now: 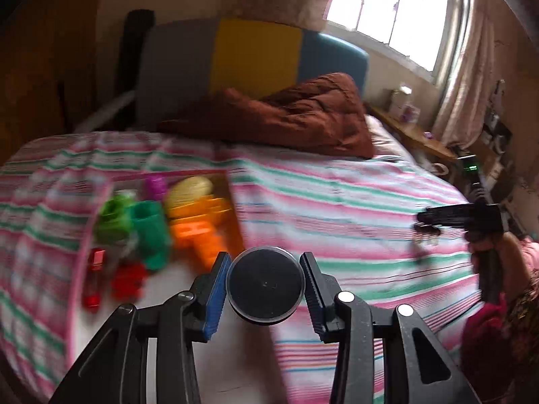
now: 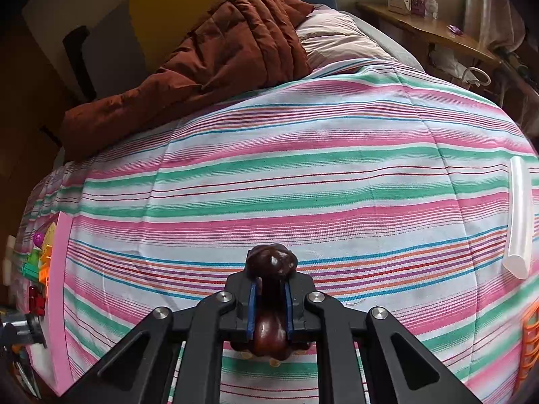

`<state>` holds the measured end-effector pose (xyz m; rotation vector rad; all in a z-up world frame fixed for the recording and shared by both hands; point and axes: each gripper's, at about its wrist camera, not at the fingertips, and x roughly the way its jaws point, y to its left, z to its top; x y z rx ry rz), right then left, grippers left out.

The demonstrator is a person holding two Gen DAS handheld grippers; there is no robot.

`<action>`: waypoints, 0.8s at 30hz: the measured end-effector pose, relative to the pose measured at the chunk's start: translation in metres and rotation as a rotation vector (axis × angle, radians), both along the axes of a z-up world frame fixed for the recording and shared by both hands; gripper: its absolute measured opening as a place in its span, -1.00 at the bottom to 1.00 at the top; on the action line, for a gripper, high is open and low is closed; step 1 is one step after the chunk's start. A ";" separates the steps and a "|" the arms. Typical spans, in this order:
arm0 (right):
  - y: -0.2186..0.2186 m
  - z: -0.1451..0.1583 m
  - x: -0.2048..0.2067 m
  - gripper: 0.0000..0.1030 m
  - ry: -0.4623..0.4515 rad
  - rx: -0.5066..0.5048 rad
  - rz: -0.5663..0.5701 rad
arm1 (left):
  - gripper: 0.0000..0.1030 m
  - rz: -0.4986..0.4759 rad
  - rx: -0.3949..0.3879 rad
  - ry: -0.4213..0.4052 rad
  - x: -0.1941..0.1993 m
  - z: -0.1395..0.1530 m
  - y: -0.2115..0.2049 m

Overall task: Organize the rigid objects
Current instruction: 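Lower the grey canister into the tray and open the left tool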

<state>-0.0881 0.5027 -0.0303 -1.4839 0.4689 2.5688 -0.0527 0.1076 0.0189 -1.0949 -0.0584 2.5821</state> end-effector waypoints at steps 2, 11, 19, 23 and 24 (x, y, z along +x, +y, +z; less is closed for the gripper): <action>-0.002 0.000 -0.001 -0.75 0.002 0.010 0.010 | -0.18 0.032 0.004 -0.023 -0.004 -0.007 -0.017; -0.004 0.001 0.001 -0.75 0.025 0.039 0.004 | -0.18 0.104 -0.058 -0.059 -0.032 -0.032 -0.037; -0.004 0.004 0.001 -0.75 0.052 0.057 -0.005 | -0.15 0.136 -0.146 -0.032 -0.044 -0.029 -0.037; -0.005 0.008 0.002 -0.75 0.081 0.053 0.000 | -0.14 0.161 -0.099 0.037 -0.028 -0.018 -0.048; -0.006 0.008 0.002 -0.75 0.086 0.054 0.002 | -0.14 0.165 -0.081 0.051 -0.023 -0.016 -0.052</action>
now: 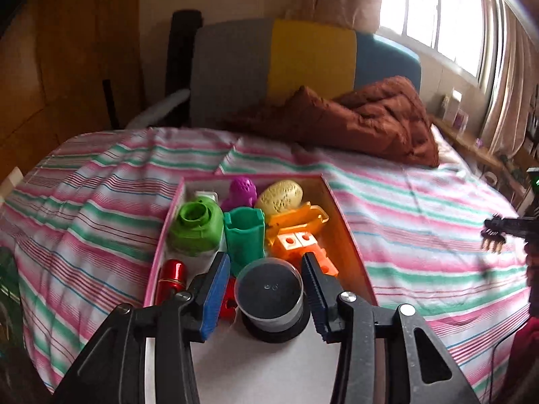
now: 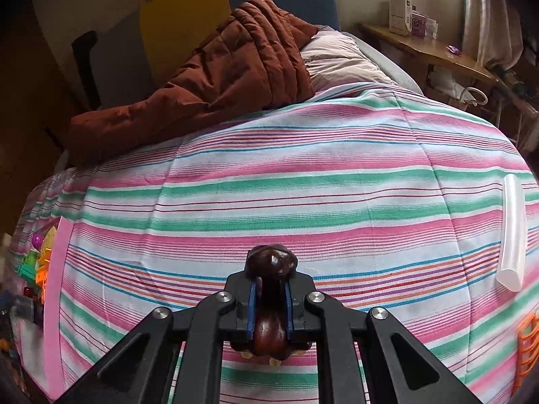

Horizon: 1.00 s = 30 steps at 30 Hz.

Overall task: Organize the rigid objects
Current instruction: 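Lower the grey canister into the tray and open the left tool, then carry the brown spiky toy into the tray and open the right tool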

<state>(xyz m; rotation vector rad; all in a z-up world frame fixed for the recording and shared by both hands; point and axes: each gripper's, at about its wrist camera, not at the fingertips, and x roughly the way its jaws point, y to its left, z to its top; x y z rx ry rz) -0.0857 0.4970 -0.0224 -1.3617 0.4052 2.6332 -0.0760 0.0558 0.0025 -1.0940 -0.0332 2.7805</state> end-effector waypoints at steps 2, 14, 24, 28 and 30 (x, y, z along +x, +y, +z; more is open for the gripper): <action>-0.001 -0.001 0.000 -0.75 0.004 0.006 0.005 | -0.14 0.008 0.039 0.027 0.010 0.003 -0.008; -0.015 -0.006 -0.002 -0.75 0.022 -0.120 0.074 | -0.14 -0.029 0.178 0.003 0.057 -0.009 -0.034; -0.093 0.011 0.016 -0.75 0.038 -0.222 0.221 | -0.14 -0.075 0.192 -0.051 0.066 -0.018 -0.038; -0.153 0.023 0.030 -0.75 0.068 -0.206 0.361 | -0.14 -0.079 0.199 -0.066 0.067 -0.015 -0.047; -0.186 0.030 0.037 -0.75 0.097 -0.216 0.443 | -0.14 -0.080 0.181 -0.068 0.068 -0.014 -0.050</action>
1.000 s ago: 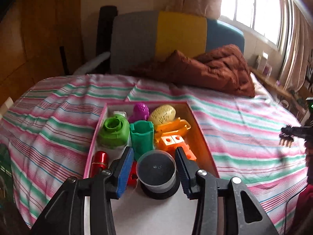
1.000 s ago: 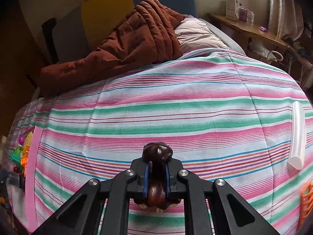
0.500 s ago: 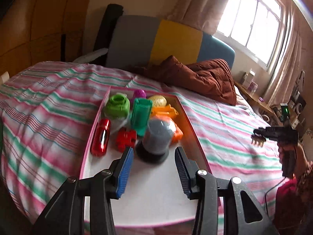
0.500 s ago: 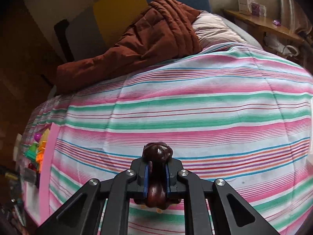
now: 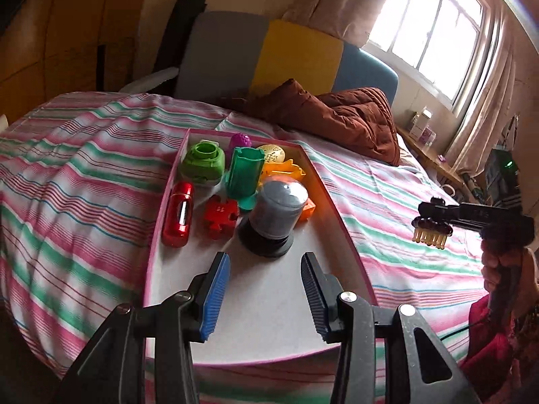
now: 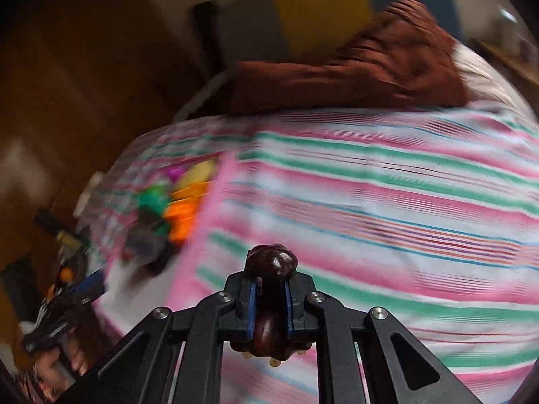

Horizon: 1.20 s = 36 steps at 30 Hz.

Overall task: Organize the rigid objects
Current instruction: 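Carry the brown spiky toy into the tray and open the right tool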

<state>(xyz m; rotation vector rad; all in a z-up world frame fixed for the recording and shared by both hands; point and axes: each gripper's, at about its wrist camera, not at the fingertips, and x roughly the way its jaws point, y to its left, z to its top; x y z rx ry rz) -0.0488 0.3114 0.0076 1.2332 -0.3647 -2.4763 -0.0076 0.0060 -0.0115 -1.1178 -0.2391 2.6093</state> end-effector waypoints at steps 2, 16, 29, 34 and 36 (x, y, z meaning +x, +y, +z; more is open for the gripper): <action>-0.028 0.005 0.006 -0.75 0.030 -0.029 0.065 | -0.14 0.012 -0.017 0.013 0.004 0.002 -0.006; -0.226 -0.020 0.000 -0.75 0.067 0.039 0.361 | -0.14 0.274 -0.006 -0.013 0.007 0.014 -0.086; -0.265 -0.037 0.011 0.09 0.144 0.104 0.271 | -0.14 0.326 0.018 -0.018 0.012 0.013 -0.104; -0.241 -0.033 0.037 0.13 0.144 0.066 0.268 | -0.14 0.316 0.012 -0.041 0.011 0.007 -0.098; -0.237 -0.037 0.044 0.09 0.115 0.091 0.286 | -0.14 0.314 0.011 -0.039 0.013 0.007 -0.096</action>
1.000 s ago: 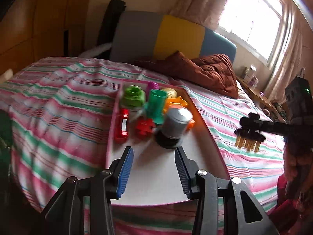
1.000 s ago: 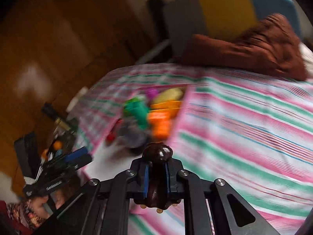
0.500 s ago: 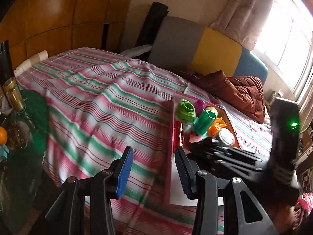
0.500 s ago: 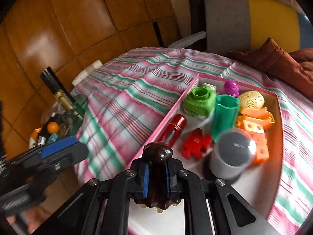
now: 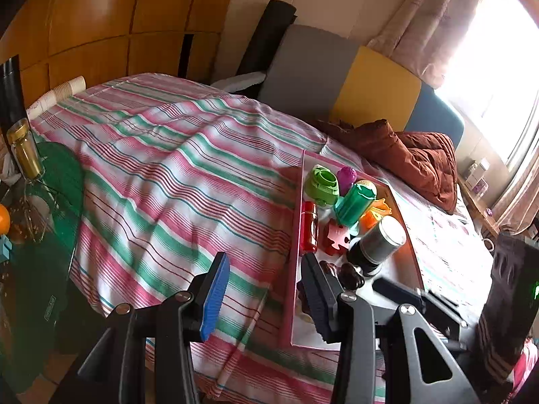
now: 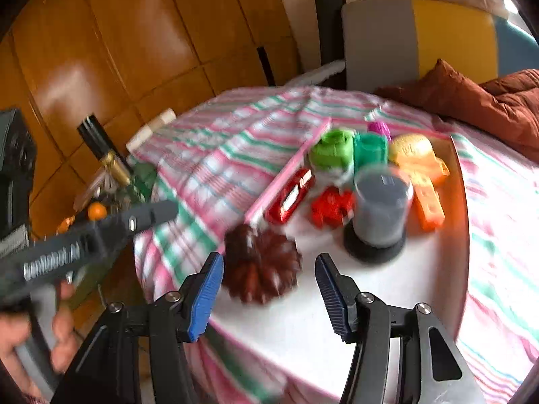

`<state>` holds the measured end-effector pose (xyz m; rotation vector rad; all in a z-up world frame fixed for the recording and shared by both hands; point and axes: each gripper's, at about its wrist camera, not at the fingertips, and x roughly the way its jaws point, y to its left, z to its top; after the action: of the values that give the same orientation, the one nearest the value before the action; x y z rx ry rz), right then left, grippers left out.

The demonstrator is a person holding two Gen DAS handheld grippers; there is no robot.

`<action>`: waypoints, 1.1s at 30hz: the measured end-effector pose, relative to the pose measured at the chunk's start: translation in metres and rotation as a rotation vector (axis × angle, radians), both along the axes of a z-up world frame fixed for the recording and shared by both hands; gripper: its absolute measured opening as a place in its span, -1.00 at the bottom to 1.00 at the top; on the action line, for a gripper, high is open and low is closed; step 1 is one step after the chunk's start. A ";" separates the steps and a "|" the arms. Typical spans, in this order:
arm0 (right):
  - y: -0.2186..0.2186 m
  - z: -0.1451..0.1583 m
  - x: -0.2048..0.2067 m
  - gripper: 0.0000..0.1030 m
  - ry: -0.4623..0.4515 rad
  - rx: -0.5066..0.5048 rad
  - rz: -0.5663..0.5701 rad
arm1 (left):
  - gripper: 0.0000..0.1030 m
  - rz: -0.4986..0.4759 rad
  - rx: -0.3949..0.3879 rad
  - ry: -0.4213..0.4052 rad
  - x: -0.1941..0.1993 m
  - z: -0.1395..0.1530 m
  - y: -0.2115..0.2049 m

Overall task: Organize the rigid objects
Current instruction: 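Carry the brown spiky toy into the tray and open the right tool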

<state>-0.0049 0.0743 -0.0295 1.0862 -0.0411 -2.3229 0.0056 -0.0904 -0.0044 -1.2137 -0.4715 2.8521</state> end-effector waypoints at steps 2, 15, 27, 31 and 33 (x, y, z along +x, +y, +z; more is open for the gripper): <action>-0.003 -0.007 0.004 -0.36 -0.024 0.045 0.031 | -0.14 0.000 -0.007 0.007 0.001 0.001 0.001; -0.002 -0.007 -0.009 -0.37 -0.079 -0.004 -0.024 | -0.14 -0.028 -0.022 -0.029 0.000 0.003 0.011; 0.033 0.027 0.016 0.58 -0.051 0.152 -0.318 | -0.14 -0.066 -0.191 -0.074 -0.001 0.023 0.036; 0.040 0.033 0.018 0.65 -0.055 0.150 -0.365 | -0.14 -0.083 -0.198 -0.052 0.000 0.029 0.037; 0.039 0.036 0.020 0.68 -0.042 0.167 -0.378 | -0.14 -0.089 -0.189 -0.048 0.001 0.030 0.036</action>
<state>0.0147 0.1132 0.0063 1.3035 -0.0761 -2.6771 0.0066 -0.0543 0.0258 -1.2964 -0.1465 2.8506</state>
